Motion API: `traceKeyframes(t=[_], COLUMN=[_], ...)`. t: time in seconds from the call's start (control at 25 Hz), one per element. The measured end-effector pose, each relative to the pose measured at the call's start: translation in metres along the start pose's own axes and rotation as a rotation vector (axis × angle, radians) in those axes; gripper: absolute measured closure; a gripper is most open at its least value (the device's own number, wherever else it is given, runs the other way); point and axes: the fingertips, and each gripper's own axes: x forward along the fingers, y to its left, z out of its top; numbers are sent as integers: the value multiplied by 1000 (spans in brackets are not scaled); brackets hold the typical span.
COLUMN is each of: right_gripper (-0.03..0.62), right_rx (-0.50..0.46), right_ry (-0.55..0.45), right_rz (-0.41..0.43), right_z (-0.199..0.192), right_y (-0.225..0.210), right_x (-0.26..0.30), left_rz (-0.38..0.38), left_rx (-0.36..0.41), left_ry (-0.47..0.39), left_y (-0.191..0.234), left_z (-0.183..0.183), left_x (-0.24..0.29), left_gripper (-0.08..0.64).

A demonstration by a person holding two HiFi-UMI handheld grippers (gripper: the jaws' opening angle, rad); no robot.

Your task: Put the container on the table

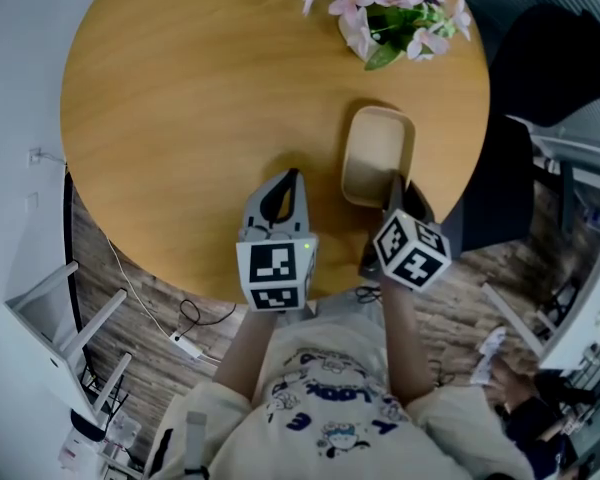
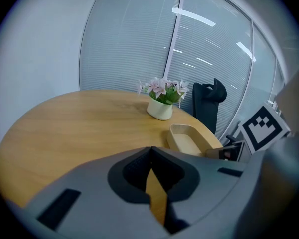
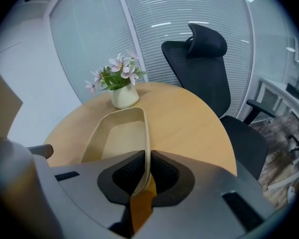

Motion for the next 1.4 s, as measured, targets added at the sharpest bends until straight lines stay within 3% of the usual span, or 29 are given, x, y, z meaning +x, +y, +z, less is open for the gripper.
traceKeyframes(t=[0.28,0.56,0.88,1.4], right_gripper=[577,577,578,578], right_rx=[-14,-31,-50,-180], right_ry=[-28,-127,-324,-579], right_rz=[-10,-3,92,218], right_z=[8,31,77,137], right_y=[-5,1,32,86], right_x=[-13,-43,-98,-181], left_rz=[6,1,-12,4], left_rx=[8,26,50,73], left_ry=[-32,-124,-257,-435], left_y=[-4,-12,-23,-28], left_z=[8,39,82,138], left_x=[-12,-38,-78,-136], left_gripper=[557,557,557,557])
